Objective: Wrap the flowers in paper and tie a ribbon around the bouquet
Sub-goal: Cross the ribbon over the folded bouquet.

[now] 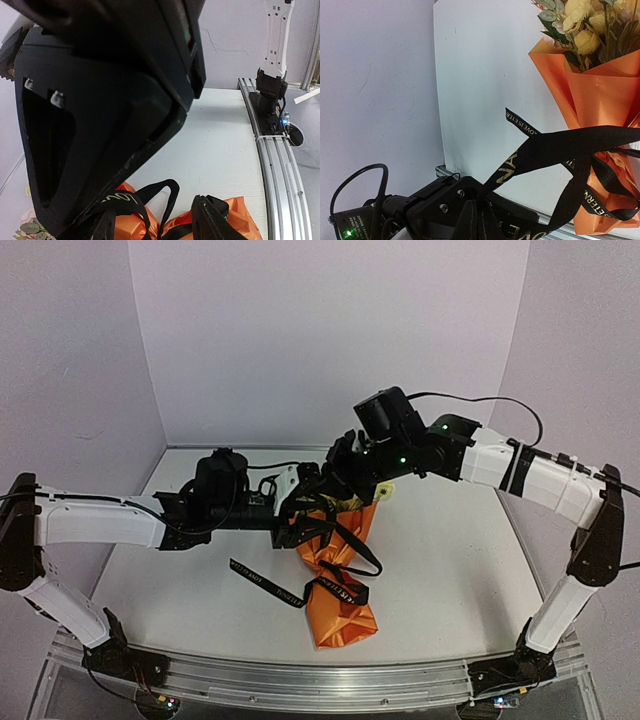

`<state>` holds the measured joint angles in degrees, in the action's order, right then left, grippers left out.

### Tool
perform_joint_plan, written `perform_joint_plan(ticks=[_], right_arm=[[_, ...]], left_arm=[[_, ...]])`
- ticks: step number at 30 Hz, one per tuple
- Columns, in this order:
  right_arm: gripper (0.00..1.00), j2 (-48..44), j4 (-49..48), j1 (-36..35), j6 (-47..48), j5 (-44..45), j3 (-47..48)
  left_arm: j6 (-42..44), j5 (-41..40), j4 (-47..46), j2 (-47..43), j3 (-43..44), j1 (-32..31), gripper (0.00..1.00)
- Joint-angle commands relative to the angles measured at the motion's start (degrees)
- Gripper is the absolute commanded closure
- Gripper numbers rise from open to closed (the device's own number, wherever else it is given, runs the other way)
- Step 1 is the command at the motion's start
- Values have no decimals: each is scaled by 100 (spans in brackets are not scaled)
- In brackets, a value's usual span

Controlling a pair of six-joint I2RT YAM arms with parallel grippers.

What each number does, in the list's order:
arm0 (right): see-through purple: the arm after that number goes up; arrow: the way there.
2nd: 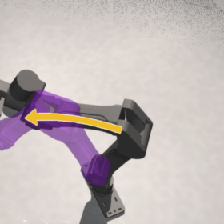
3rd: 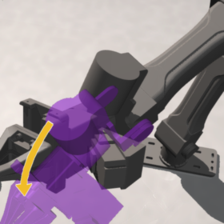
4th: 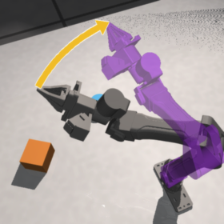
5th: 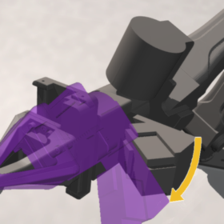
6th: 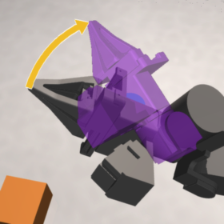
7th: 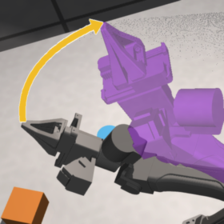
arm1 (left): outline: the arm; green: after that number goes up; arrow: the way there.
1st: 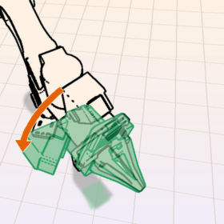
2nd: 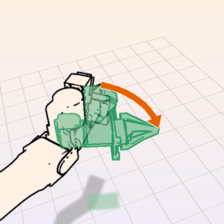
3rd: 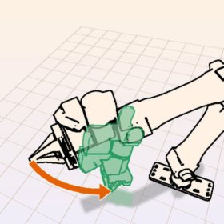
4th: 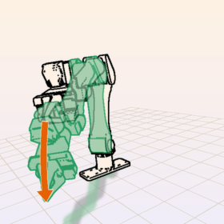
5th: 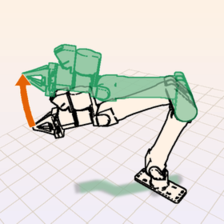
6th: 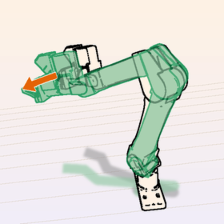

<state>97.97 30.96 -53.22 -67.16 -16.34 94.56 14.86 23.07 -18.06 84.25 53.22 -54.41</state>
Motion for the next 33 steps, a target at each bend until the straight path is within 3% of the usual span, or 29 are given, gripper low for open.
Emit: perform_joint_plan(ticks=[1,11,15,20,24,29,33], right_arm=[[100,-276,-314,-86,5,-55,-31],[100,-433,-354,-113,146,70,-363],[96,-633,-365,-116,747,62,-603],[58,-1186,-780,-106,2218,-351,-1388],[40,-1712,-818,-91,3133,-296,-2265],[40,-2083,-538,-73,3858,-259,-3261],[44,-2028,-528,-73,3729,-307,-3743]], left_arm=[[-194,-231,-723,65,-108,10,49],[-544,-738,-1340,194,-211,9,85],[-549,-687,-1265,-15,-399,10,99],[-654,-835,-491,-437,-457,20,100],[-888,-1039,243,-763,-432,34,100],[-1208,-1238,1059,-1155,-387,54,100],[-1429,-1211,1557,-1438,-401,53,100]])
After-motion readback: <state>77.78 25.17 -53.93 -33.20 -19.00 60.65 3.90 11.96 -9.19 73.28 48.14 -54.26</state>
